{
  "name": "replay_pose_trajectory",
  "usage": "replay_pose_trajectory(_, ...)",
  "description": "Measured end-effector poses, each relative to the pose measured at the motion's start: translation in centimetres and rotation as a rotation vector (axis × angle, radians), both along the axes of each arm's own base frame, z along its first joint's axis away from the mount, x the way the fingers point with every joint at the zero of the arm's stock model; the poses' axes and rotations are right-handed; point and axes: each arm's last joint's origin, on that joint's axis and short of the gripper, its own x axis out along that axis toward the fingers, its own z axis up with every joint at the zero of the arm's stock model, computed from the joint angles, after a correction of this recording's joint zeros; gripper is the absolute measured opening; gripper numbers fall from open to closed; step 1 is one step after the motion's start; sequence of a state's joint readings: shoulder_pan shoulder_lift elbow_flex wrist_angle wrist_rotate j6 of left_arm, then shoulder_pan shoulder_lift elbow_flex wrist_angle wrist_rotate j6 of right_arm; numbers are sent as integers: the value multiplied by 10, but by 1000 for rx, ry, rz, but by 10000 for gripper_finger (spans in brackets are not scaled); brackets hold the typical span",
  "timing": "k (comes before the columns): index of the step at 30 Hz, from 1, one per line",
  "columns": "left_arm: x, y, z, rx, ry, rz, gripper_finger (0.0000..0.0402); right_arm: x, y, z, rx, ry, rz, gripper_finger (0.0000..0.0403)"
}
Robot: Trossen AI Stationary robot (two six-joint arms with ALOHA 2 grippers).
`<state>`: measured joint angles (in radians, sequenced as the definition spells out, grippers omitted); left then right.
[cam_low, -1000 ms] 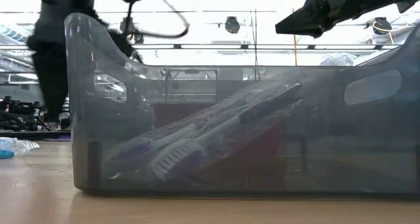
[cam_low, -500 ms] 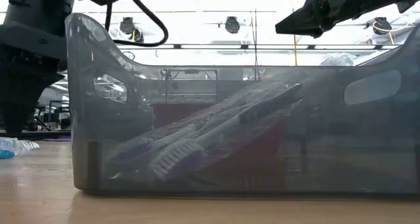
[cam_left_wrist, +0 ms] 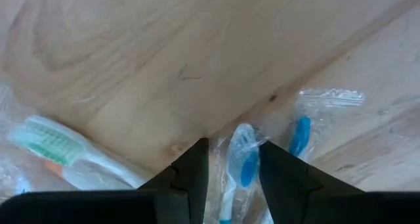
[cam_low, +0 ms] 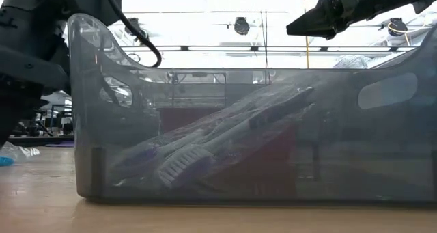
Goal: Pick & Place Toothbrushes
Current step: Put the blue toothbrush into the orange basket
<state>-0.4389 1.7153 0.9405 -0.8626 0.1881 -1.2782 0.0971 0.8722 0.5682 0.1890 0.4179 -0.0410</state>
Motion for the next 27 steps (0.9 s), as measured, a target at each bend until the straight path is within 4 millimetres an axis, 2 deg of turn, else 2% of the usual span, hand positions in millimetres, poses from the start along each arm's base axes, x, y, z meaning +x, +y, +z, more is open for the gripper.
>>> replay_pose_trajectory(2, 1, 3, 0, -3, 6, 2, 102, 0, 0, 0, 2, -1, 0, 102)
replay_pose_trajectory(7, 3, 13, 11, 41, -67, -12, 13, 0, 0, 0, 3, -1, 0, 102)
replay_pose_trajectory(14, -2, 29, 47, 137, -265, 14, 3, 0, 0, 0, 3, -1, -1, 102)
replay_pose_trajectory(22, -22, 44, 101, 328, -592, 23, 1, 4, 0, -4, 46, 5, -4, 102)
replay_pose_trajectory(27, -31, 46, 131, 434, -837, -41, 1, 17, 6, -10, 84, -1, 134, 102)
